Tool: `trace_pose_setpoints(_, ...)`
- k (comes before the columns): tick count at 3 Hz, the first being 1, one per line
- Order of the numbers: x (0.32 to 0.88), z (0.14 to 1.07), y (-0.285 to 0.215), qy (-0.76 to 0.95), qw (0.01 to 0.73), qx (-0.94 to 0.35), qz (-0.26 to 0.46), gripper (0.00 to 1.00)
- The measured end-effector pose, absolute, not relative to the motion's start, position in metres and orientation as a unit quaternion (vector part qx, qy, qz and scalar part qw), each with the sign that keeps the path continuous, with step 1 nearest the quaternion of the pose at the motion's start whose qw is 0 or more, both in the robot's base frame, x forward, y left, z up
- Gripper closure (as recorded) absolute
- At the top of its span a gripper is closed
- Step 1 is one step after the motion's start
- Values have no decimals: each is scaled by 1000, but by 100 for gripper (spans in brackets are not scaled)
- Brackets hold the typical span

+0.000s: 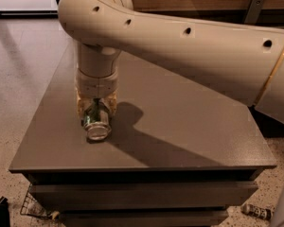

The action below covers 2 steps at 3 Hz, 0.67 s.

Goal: Place green can upright

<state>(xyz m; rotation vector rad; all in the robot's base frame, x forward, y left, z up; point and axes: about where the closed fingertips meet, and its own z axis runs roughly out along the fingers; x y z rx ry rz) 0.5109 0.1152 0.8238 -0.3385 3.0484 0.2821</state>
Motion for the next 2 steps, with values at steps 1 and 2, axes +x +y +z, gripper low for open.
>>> trace_pose_setpoints(1,510,824,115,989,31,-110,91,100)
trace_pose_setpoints(2,514,826,117,987,44,-121,100,100)
